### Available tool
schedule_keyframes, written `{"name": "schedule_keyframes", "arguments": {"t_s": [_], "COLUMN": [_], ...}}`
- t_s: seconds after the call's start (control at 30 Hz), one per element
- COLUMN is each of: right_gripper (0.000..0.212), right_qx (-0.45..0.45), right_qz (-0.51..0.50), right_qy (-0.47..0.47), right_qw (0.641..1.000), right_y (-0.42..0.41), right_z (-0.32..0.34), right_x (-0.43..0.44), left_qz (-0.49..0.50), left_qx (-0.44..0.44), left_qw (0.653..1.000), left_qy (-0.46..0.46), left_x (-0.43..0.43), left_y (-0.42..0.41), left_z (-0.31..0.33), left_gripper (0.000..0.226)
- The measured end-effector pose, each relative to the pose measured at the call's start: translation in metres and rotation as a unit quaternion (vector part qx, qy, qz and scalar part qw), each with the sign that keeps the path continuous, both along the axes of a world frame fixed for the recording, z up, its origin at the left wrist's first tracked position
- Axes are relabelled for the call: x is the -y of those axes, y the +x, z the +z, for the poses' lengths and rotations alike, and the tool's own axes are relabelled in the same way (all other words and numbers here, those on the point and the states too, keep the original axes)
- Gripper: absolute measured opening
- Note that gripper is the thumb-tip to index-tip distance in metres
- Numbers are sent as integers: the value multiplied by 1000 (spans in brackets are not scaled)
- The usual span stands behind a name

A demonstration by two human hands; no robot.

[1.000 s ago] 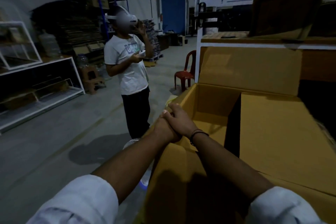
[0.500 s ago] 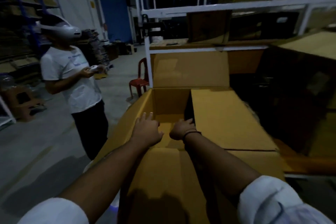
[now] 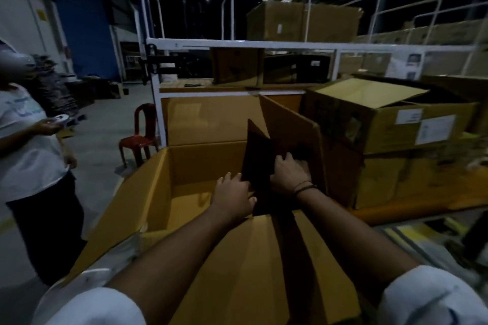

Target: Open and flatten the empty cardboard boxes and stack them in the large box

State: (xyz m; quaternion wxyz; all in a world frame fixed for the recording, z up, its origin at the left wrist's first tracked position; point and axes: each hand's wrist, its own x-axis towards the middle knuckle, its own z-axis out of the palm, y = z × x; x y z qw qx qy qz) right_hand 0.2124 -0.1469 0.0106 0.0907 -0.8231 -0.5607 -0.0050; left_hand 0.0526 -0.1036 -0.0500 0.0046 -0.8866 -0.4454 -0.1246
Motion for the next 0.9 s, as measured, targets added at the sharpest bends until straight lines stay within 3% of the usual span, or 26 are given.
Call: {"name": "schedule_keyframes", "arguments": {"t_s": [0.1,0.33,0.57,0.9], "right_gripper": [60,55,65,78], "right_qx": [89,5,31,39], "right_qz": [-48,-121,-135,-151], "right_qy": [-27,-82,4,9], "right_qw": [994,989,990,988], "right_y": [40,96,92,75], "right_z": [-15,-52,-89,-101], "right_x": [11,27,30,29], "left_qz": [-31,-50,-27,-1], "left_qx": [23,44,-14,-22], "left_qw": [999,993,995,992], "left_qy": [1,-96,-98,-121], "left_x": [22,42,34,41], "left_y": [25,53,39,13], "left_z": [-5,-20,-35,-37], "left_gripper": [44,66,106,100]}}
